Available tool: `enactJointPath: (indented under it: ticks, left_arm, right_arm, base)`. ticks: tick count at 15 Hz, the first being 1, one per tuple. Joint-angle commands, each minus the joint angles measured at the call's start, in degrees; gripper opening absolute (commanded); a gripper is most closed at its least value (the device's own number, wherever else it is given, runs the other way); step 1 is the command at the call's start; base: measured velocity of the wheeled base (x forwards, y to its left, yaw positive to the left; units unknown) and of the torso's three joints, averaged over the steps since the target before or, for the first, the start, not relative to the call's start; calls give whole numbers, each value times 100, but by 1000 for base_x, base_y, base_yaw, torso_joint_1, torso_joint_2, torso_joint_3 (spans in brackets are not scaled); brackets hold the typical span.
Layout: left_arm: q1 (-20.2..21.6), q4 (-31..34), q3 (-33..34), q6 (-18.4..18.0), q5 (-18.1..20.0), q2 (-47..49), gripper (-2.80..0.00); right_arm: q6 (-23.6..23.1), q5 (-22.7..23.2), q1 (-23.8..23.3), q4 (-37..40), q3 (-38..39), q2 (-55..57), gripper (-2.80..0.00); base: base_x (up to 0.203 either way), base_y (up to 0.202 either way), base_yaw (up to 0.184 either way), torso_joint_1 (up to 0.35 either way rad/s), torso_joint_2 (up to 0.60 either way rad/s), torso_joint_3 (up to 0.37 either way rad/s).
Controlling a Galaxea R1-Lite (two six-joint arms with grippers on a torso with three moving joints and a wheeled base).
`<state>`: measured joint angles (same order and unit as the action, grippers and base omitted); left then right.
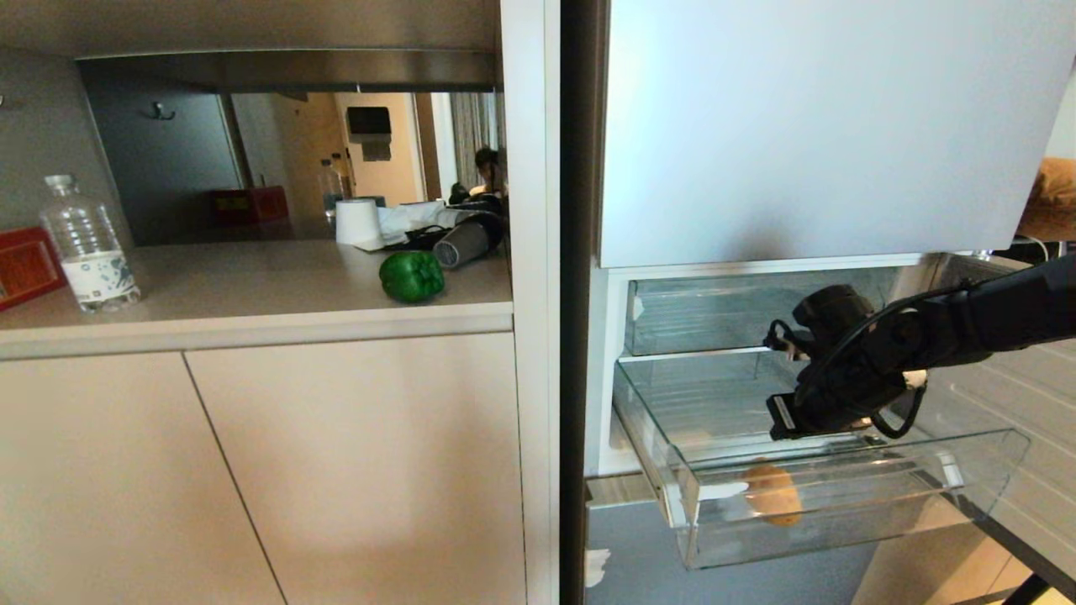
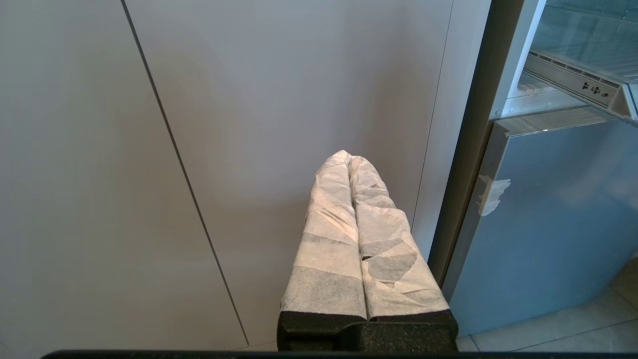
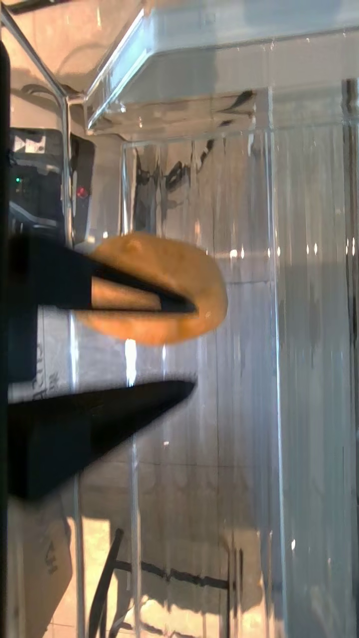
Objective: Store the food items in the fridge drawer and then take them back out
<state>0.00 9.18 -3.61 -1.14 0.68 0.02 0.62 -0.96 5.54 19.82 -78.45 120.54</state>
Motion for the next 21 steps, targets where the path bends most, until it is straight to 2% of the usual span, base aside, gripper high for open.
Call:
enactJointPath:
  ticks: [1,14,21]
  left_arm:
    - [0,5,0,0,2,-11,-280]
    - [0,5,0,0,2,-11,-280]
    - [0,5,0,0,2,-11,-280]
  right_arm:
    - [-9,0,73,13,-22,50,0]
    - [9,123,184,31,41,339,0]
    - [8,360,184,-4,462,332,0]
  base:
    - [0,0,0,0,0,0]
    - [0,0,0,0,0,0]
    - [0,0,0,0,0,0]
